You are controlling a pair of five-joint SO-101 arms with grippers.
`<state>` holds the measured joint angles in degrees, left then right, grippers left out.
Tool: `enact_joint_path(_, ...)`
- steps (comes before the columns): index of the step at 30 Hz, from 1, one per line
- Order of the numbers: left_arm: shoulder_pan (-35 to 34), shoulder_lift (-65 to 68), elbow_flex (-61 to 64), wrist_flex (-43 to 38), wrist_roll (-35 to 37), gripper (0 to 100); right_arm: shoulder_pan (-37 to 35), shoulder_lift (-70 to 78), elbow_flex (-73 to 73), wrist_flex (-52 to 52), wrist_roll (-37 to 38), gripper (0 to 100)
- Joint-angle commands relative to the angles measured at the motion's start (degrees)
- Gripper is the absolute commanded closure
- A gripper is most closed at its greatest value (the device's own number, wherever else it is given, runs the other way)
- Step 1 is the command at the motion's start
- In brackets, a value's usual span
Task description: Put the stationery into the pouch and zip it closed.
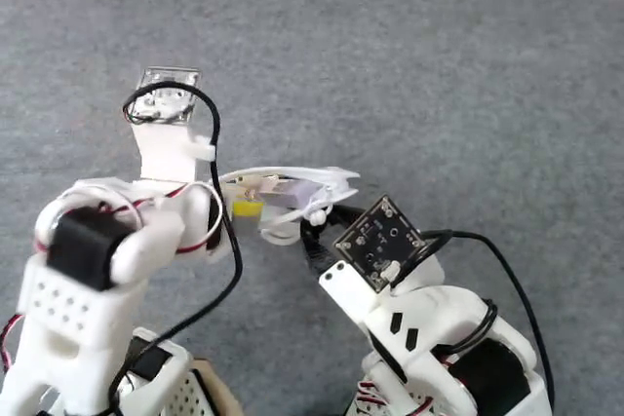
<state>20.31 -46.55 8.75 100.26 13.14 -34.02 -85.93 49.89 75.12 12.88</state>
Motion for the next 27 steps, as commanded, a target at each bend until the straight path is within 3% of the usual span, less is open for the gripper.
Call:
enact_joint_path(1, 3.6, -4.0, -8.7, 0.5, -1.4, 74, 0.7, 0.7, -2.3, 0.1, -0.1, 98.6)
enact_joint_path(7, 4.4, -10.2, -10.0, 0.5, -1.6, 73, 0.9, 0.7, -1.9, 0.1, -0.1, 98.6)
enact_joint_path(15, -0.7, -12.7, -9.1, 0.4, -1.3, 50, 1.0, 0.7, -2.1, 0.4, -0.1, 98.6)
enact_joint_path(23, -18.4, -12.7, -8.0, 0.3, -1.4, 55, 1.0, 0.7, -10.9, 2.5, -0.4, 98.6)
enact_joint_path(27, -23.1, -12.8, -0.1, -4.4, -1.3, 59, 1.0, 0.8, -19.6, 1.5, -0.5, 98.6)
